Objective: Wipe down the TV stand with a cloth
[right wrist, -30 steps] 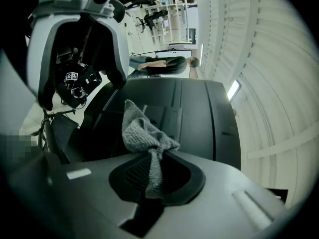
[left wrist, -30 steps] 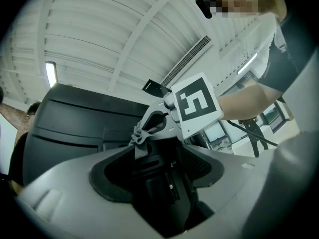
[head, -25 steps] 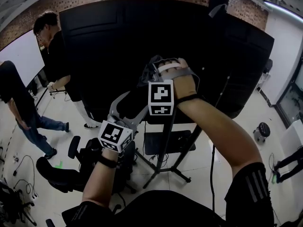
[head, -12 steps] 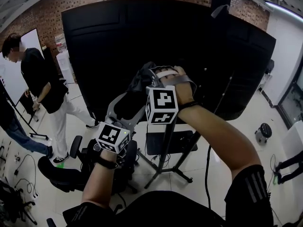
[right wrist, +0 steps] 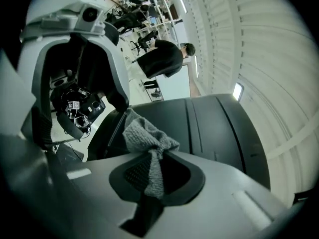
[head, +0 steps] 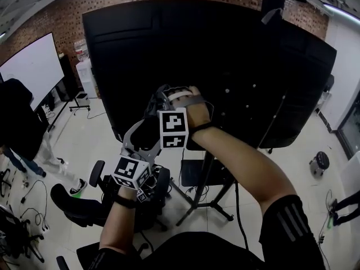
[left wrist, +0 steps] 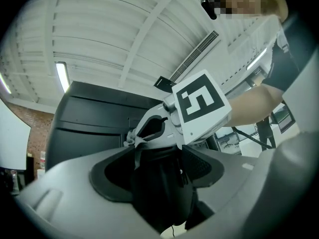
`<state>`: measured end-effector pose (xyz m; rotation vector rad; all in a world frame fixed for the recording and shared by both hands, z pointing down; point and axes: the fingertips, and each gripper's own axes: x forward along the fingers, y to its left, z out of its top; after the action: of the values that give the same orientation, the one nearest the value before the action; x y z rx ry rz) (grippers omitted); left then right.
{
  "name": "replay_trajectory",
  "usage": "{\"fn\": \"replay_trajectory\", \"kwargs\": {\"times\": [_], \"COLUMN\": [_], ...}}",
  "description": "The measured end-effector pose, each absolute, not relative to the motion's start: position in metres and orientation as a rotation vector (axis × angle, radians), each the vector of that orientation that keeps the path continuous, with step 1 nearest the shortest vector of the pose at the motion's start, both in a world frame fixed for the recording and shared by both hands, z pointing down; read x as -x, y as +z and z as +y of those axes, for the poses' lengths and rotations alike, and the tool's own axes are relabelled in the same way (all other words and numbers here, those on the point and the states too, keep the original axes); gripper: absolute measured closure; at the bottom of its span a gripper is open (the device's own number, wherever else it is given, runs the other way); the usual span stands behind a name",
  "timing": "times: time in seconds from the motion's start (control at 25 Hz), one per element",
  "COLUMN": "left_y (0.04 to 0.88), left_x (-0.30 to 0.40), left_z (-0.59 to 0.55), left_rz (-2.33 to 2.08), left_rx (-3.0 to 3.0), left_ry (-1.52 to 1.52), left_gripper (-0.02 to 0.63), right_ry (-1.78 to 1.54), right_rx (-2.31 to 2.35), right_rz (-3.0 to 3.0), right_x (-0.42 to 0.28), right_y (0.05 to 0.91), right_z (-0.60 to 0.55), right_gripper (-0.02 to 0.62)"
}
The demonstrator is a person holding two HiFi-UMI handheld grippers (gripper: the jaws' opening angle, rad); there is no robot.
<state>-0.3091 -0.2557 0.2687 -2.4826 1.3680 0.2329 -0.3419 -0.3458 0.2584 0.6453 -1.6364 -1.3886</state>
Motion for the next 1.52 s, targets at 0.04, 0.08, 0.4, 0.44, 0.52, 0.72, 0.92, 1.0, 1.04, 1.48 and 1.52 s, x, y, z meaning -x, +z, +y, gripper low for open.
{"fn": "replay_trajectory", "kwargs": {"times": [0.04,0.08,0.4,0.44,0.52,0.72,0.92,1.0,1.04,1.48,1.52], "left_y": [0.272,0.273,0.278,0.278,0.279,0.279,0.278,0.277,0.276,0.247,0.243], "left_x": [0.308,0.307,0.281,0.276,0.264,0.239,0.223,0.219,0.217,0.204,0.2], "left_z": [-0.255,-0.255,-0.258,-0.258,-0.259,-0.261,-0.263,-0.263,-0.262,-0.241,-0.24], "left_rz": [1.369,1.368,1.3,1.286,1.26,1.193,1.154,1.141,1.134,1.075,1.064], "left_rx": [2.487,2.49,2.53,2.537,2.558,2.587,2.602,2.606,2.607,2.569,2.563], "left_ry": [0.223,0.217,0.196,0.193,0.196,0.196,0.193,0.194,0.199,0.264,0.266], "left_gripper": [0.288,0.288,0.288,0.288,0.287,0.288,0.287,0.287,0.287,0.287,0.287], "right_ry": [-1.381,-1.378,-1.341,-1.333,-1.308,-1.279,-1.284,-1.294,-1.299,-1.286,-1.282], "right_rx": [-0.644,-0.646,-0.677,-0.68,-0.686,-0.71,-0.727,-0.734,-0.737,-0.903,-0.929], "right_rz": [-1.624,-1.611,-1.504,-1.488,-1.464,-1.389,-1.331,-1.34,-1.368,-1.923,-1.943], "right_x": [0.341,0.339,0.297,0.29,0.275,0.244,0.225,0.223,0.224,0.191,0.182], "right_y": [0.263,0.265,0.268,0.269,0.271,0.27,0.266,0.265,0.264,0.209,0.202], "right_z": [-0.349,-0.351,-0.358,-0.358,-0.359,-0.361,-0.361,-0.358,-0.355,-0.291,-0.292], "right_gripper": [0.56,0.56,0.561,0.561,0.561,0.561,0.561,0.562,0.561,0.561,0.561]}}
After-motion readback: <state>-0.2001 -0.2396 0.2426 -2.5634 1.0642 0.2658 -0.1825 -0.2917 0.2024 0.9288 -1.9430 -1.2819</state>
